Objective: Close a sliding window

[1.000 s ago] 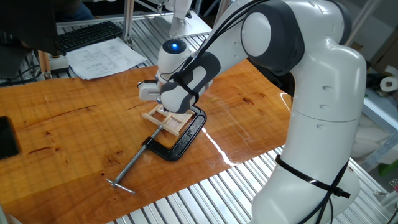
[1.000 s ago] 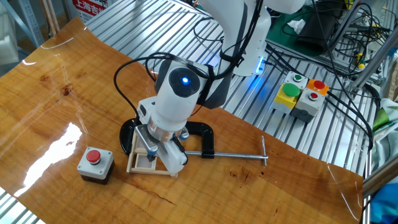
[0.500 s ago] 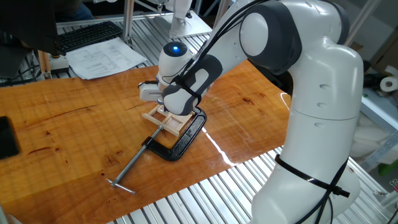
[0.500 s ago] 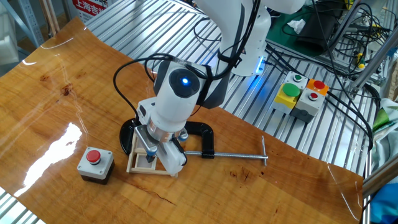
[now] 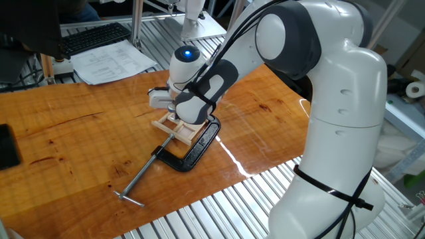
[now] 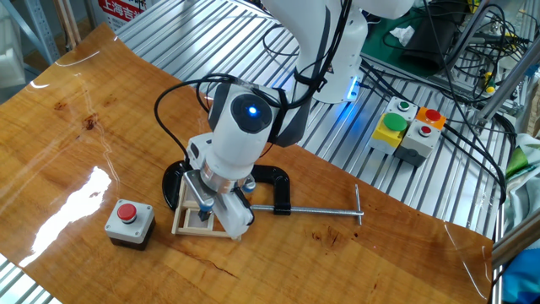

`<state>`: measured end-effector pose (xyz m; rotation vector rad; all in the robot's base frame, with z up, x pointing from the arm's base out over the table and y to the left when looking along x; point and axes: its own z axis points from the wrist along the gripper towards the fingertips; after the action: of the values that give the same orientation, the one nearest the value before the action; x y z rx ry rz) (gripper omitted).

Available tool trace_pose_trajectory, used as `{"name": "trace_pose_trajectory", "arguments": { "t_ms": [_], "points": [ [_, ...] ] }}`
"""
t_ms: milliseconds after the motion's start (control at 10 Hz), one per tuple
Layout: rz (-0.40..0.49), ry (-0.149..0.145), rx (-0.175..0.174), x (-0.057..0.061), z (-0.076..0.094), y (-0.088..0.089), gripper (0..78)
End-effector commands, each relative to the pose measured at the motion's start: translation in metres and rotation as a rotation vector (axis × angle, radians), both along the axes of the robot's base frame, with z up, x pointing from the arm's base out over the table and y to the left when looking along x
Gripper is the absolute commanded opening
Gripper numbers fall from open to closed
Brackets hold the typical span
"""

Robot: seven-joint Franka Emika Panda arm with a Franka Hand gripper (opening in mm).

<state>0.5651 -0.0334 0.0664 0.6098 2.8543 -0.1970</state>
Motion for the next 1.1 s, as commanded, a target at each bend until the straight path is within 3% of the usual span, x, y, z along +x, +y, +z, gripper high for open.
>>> {"name": "trace_pose_trajectory", "arguments": {
  "t_ms": [100, 1100],
  "points": [
    [-0.011, -0.004, 0.001, -0.003, 0.0, 0.005, 0.0],
    [-0.052, -0.015, 0.005, -0.018, -0.003, 0.025, 0.0]
  ]
}}
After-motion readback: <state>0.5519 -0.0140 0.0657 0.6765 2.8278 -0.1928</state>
